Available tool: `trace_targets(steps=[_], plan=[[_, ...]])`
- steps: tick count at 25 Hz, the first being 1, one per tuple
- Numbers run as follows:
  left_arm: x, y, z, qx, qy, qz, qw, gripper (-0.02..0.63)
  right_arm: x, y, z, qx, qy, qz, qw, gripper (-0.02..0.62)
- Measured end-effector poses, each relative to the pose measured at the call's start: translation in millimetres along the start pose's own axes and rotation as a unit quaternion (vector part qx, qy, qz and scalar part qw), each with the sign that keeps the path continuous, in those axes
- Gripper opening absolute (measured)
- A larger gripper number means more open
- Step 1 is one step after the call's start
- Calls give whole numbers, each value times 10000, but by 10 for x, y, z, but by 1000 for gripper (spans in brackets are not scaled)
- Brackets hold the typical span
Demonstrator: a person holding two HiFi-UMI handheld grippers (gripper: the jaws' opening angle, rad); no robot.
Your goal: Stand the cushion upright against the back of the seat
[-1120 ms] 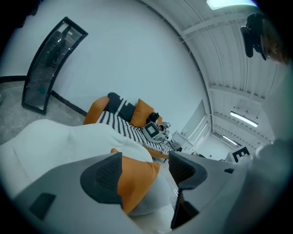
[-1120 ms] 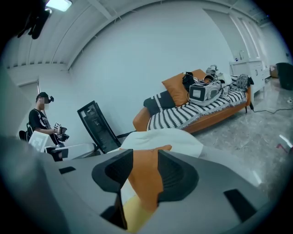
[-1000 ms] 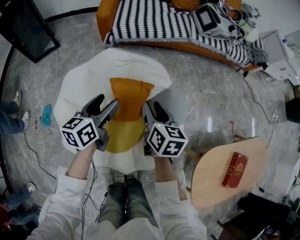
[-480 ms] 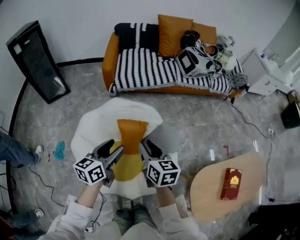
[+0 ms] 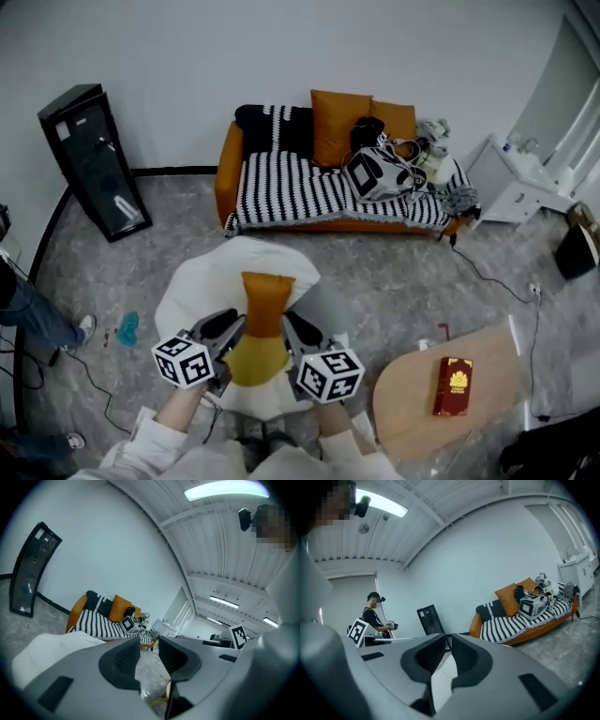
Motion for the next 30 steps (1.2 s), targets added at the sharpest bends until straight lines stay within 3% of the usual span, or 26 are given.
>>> trace_targets(steps=[3, 6, 13, 22, 25, 30], plan=[[196, -12, -177, 127, 156, 2, 9998, 45, -200, -26, -157, 115, -151, -48, 9998, 37], [350, -42, -295, 191, 136, 113, 9997, 9, -355, -28, -252, 8, -270, -123, 9996, 17], [573, 97, -438, -62, -14, 401, 9992, 6, -625, -15, -398, -401, -664, -734, 9943, 12], [749, 358, -395, -227, -97, 290, 9993, 6, -626, 261, -636, -729, -663, -583, 9934, 12], [775, 532, -424, -482, -210, 303, 9982, 6, -614, 402, -703, -864, -610, -496, 9932, 12], [722, 488, -462, -625, -174, 364, 9972, 6, -730, 413, -602, -1113, -732, -671, 9888, 12]])
Point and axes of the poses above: the fingertips, and each gripper's own axes: z forward along the fingers, x to its right, y out of its underside, the point moved 2 cm from there along -z, backward along the fingers, and after that the axes turned 1 degree about z, right-handed, at the moved point
